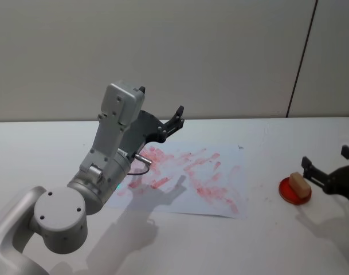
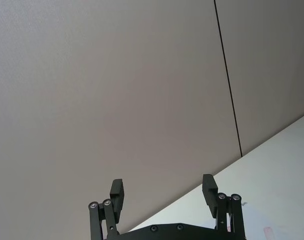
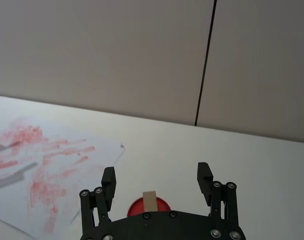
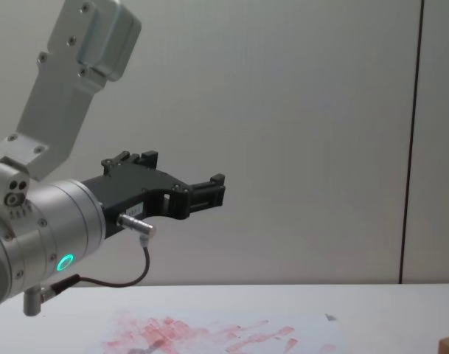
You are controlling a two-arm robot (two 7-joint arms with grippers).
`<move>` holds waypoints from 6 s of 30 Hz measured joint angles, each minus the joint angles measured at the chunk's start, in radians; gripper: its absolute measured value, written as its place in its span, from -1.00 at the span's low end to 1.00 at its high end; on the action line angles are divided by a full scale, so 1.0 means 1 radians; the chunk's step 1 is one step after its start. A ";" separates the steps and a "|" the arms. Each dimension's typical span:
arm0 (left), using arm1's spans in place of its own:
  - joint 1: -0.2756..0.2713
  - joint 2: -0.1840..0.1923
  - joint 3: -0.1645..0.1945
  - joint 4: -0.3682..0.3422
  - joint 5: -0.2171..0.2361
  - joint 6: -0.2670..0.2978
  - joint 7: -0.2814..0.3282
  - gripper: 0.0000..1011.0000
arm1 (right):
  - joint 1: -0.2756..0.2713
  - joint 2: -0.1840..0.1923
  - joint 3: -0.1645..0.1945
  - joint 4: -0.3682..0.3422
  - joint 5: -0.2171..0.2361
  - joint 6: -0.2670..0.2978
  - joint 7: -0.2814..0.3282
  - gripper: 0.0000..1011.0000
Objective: Use the one hand to pick up the stamp and affix it onto the A4 paper.
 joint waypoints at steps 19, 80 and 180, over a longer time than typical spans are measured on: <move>0.000 0.000 0.000 0.000 0.000 0.000 0.000 0.98 | 0.106 -0.076 -0.052 0.165 -0.122 0.138 0.019 0.98; 0.000 0.000 0.000 0.000 0.000 0.000 0.000 0.98 | 0.258 -0.206 -0.118 0.260 -0.158 0.077 0.149 -0.56; 0.000 0.000 0.000 0.000 0.000 0.000 0.000 0.98 | 0.266 -0.159 -0.020 0.196 -0.053 0.374 0.099 -0.56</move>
